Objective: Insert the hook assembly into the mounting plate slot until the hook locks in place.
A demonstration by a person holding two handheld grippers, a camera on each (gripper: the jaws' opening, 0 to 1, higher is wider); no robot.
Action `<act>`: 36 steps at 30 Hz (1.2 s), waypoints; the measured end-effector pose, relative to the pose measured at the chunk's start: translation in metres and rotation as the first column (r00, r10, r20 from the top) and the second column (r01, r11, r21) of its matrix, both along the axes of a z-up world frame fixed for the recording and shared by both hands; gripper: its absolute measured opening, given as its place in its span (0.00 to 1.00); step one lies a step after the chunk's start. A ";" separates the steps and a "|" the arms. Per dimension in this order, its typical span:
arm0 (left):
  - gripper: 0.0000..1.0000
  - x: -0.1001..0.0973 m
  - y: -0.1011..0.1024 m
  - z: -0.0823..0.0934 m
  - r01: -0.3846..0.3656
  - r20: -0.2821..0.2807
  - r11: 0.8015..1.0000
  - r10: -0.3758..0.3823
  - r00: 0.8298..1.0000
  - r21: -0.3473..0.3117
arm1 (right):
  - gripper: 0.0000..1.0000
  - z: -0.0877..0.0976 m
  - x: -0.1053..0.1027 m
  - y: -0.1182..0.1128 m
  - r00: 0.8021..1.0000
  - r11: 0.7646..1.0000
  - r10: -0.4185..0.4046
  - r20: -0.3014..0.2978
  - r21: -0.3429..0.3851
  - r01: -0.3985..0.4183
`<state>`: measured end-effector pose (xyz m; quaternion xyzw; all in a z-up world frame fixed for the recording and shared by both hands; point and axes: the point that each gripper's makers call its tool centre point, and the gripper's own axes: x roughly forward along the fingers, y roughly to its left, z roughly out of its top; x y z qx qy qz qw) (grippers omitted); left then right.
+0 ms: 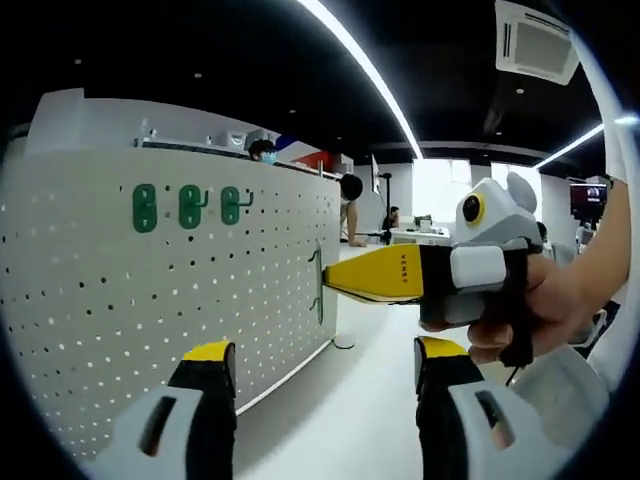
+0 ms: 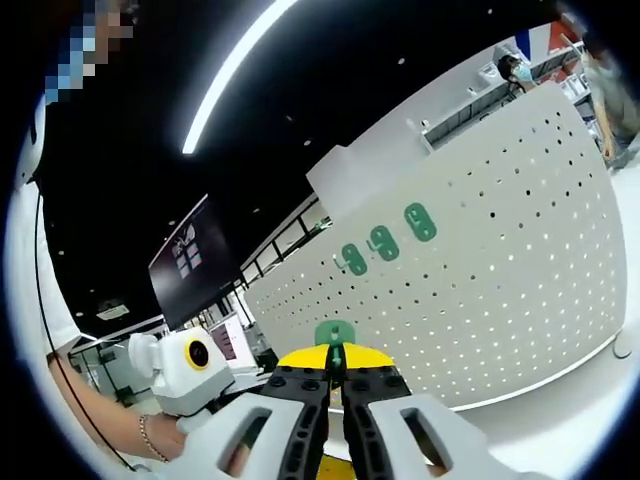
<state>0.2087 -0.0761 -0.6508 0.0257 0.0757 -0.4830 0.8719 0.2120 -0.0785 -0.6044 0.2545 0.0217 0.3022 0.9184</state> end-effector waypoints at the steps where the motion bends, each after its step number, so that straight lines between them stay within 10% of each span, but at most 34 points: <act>1: 0.84 0.000 -0.001 -0.001 0.001 -0.002 1.000 -0.001 1.000 0.001 | 0.00 0.000 0.000 0.000 1.000 1.000 0.000 -0.001 0.000 0.000; 10: 0.92 0.000 -0.001 -0.003 -0.005 -0.004 1.000 0.005 1.000 0.006 | 0.00 0.000 0.000 0.000 1.000 1.000 -0.003 0.001 -0.002 0.003; 19: 0.91 0.000 0.001 -0.006 -0.013 -0.019 1.000 0.013 1.000 0.005 | 0.00 0.007 0.000 0.004 0.986 0.924 -0.031 0.166 -0.372 0.091; 36: 0.89 0.002 0.007 -0.001 -0.028 -0.002 1.000 0.028 1.000 -0.002 | 0.00 0.008 0.013 -0.010 0.988 0.935 -0.088 0.131 -0.331 0.127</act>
